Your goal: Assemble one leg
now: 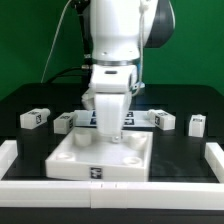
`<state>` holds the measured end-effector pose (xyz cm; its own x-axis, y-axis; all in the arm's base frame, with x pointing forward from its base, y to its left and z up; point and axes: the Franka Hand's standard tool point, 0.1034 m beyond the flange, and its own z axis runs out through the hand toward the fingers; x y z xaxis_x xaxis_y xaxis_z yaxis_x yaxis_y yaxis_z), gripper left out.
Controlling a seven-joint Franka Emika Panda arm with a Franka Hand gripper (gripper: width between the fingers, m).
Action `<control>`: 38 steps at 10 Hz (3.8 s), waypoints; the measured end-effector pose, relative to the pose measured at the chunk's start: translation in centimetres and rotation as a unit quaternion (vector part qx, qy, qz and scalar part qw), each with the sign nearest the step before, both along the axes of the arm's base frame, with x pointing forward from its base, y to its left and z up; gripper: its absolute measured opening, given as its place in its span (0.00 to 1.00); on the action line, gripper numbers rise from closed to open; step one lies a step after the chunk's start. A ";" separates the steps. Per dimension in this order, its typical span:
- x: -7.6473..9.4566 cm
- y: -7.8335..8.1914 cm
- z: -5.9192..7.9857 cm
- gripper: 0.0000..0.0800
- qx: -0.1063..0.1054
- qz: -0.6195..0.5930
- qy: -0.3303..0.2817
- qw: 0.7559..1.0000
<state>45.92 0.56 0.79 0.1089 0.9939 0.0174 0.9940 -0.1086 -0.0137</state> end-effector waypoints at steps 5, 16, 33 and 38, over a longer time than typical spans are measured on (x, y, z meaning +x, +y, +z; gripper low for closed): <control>0.1 0.5 0.0 0.07 0.000 0.004 -0.001 1.000; 3.1 7.6 0.0 0.07 0.003 0.033 -0.012 0.999; 0.3 7.2 5.1 0.81 -0.010 -0.092 -0.021 0.995; -2.0 6.6 4.1 0.81 0.019 -0.445 -0.009 0.895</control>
Offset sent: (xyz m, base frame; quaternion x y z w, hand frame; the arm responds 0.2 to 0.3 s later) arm 0.0000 0.0000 0.0000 0.0000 0.0000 0.0000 1.0000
